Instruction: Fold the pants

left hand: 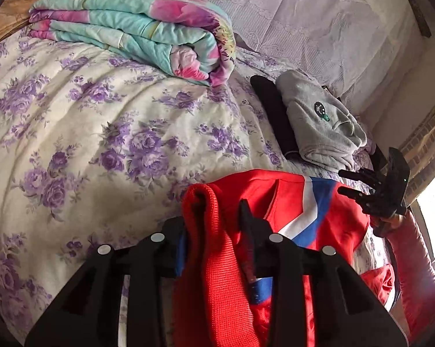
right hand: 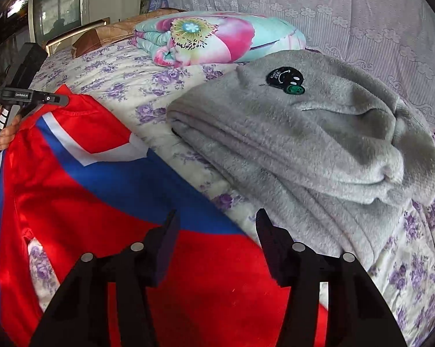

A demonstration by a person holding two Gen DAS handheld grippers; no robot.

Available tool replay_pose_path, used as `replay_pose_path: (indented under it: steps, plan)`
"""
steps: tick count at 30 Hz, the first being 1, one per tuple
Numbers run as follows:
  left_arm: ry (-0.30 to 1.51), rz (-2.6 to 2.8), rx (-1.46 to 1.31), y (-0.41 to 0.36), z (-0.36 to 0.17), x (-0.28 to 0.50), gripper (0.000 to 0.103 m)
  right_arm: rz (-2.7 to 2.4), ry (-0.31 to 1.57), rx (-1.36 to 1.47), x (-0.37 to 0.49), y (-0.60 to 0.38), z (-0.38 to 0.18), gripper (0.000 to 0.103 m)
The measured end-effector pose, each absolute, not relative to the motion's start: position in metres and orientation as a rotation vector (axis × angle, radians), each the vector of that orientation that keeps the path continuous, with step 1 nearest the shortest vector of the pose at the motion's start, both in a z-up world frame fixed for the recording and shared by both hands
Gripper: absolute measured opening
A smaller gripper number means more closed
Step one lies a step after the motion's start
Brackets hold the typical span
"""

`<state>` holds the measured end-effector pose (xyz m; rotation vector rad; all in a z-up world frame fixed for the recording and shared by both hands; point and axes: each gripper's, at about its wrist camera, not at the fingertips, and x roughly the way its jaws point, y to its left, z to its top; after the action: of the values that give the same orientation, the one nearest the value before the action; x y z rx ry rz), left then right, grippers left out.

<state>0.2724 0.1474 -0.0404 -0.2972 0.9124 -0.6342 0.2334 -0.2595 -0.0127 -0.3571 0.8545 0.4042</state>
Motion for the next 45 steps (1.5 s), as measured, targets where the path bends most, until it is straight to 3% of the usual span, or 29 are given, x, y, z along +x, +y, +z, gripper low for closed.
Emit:
replay_pose_path:
  steps: [5,7,8,9,19,24,25,27,28,29,32,35,45]
  plan:
    - [0.930,-0.650,-0.338,0.153,-0.045,0.277,0.030,0.451,0.925,-0.354,0.248,-0.261,-0.042,0.055]
    - [0.922,-0.654,-0.335,0.152,-0.044,0.276,0.030,0.437,0.896,-0.319,0.240,-0.264,-0.041,0.048]
    - [0.916,-0.654,-0.331,0.152,-0.043,0.275,0.030,0.424,0.884,-0.320,0.235,-0.262,-0.038,0.021]
    - [0.907,-0.654,-0.328,0.152,-0.042,0.274,0.030,0.396,0.871,-0.342,0.228,-0.258,-0.034,0.004]
    - [0.680,-0.617,-0.277,0.162,0.011,0.204,0.023,0.304,0.617,-0.408,0.069,-0.225,0.060,0.004]
    - [0.643,-0.649,-0.308,0.184,0.023,0.135,0.023,0.316,0.533,-0.377,-0.037,-0.209,0.063,0.004]
    - [0.654,-0.643,-0.314,0.190,0.021,0.121,0.025,0.333,0.536,-0.357,-0.053,-0.206,0.056,0.004]
    - [0.697,-0.603,-0.335,0.199,0.011,0.097,0.040,0.361,0.570,-0.331,-0.081,-0.202,0.032,0.004]
    - [0.727,-0.589,-0.366,0.205,0.003,0.086,0.063,0.359,0.592,-0.339,-0.088,-0.197,0.018,0.004]
    - [0.750,-0.583,-0.422,0.212,-0.007,0.075,0.079,0.358,0.619,-0.351,-0.094,-0.193,0.001,0.004]
    - [0.806,-0.610,-0.578,0.225,-0.029,0.052,0.081,0.352,0.688,-0.347,-0.099,-0.189,-0.035,0.004]
    - [0.824,-0.632,-0.685,0.226,-0.035,0.042,0.081,0.350,0.648,-0.322,-0.103,-0.190,-0.026,0.004]
    - [0.849,-0.540,-0.660,0.192,-0.014,0.059,0.081,0.360,0.680,-0.193,-0.104,-0.203,-0.039,0.005]
